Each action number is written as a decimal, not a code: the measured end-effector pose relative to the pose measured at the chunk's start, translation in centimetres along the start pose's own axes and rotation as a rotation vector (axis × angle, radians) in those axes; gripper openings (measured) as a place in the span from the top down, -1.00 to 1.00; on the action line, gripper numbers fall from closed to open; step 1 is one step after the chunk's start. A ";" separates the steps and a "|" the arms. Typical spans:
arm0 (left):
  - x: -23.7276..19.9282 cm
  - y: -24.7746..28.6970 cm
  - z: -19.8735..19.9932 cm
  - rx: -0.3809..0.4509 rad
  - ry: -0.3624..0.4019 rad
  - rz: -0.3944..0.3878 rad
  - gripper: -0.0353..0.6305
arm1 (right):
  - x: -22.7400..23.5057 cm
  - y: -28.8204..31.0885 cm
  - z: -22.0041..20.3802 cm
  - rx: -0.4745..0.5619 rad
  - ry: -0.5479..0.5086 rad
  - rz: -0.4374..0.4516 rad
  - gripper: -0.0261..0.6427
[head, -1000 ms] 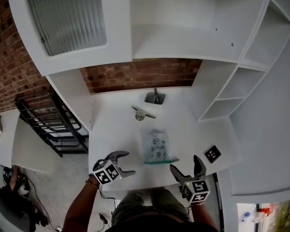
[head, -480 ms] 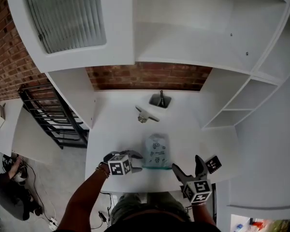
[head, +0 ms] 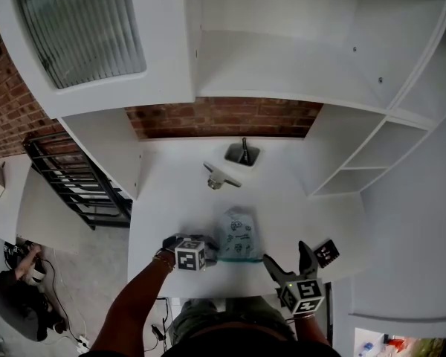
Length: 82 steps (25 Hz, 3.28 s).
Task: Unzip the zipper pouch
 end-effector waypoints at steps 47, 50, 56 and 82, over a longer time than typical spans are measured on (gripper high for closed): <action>2.7 -8.9 7.8 0.897 -0.844 -0.160 0.72 | -9.9 -1.0 2.3 -0.032 -1.012 0.455 0.62; 2.9 -8.9 7.9 0.885 -0.831 -0.161 0.72 | -10.3 -1.1 2.2 -0.033 -1.053 0.481 0.62; 2.7 -9.7 8.1 0.825 -0.767 -0.125 0.73 | -10.6 -0.6 2.4 -0.049 -1.105 0.504 0.68; 3.7 -10.8 11.4 0.500 -0.098 0.379 0.79 | -8.3 0.1 6.2 -0.118 -0.758 0.688 0.77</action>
Point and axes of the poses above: the fingertips, and each gripper's own axes: y forward along the fingers, x to its right, z out of its top, the point moved 9 cm from there along -y, backward along the fingers, and after that the axes turned 3 degrees about y, right-handed, at the moved point
